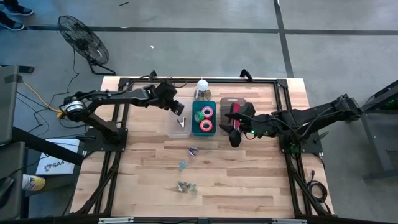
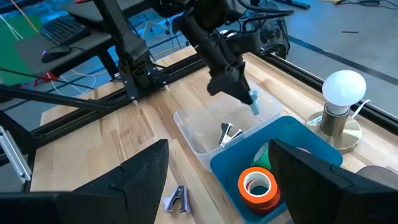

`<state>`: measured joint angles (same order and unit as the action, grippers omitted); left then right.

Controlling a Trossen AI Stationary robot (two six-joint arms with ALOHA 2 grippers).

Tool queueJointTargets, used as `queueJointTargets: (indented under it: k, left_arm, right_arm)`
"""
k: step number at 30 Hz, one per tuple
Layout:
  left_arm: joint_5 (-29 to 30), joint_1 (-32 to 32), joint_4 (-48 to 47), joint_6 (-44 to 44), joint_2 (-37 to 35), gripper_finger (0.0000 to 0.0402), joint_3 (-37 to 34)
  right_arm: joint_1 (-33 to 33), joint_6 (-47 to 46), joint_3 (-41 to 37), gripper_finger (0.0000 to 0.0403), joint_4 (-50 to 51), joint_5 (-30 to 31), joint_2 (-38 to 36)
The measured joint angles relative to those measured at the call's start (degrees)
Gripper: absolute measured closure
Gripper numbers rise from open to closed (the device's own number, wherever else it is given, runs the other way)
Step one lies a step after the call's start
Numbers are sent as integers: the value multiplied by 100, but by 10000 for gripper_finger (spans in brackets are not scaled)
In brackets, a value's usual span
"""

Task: Pick and place Stapler, Stapler remover, tape
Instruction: Put the bottom blue staple remover into the transparent bin

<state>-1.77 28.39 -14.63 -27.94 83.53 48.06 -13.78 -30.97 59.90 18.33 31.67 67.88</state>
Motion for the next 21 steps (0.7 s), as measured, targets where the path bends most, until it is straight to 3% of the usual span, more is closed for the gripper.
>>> queueJointTargets:
  k: [4, 9, 17, 21]
  left_arm:
    - [266, -39, 336, -783, 0, 315, -132]
    - [1067, -317, 475, -1571, 0, 303, -134]
    - [2122, -1025, 378, -2190, 0, 310, -134]
    - [2313, -1163, 358, -2298, 10, 304, -134]
  right_arm:
    - [0, -7, 0, 135, 0, 1, 0]
    - [0, -7, 0, 135, -2, 9, 1]
    - [2, 36, 0, 135, -2, 16, 2]
    - [2, 36, 0, 135, -2, 14, 2]
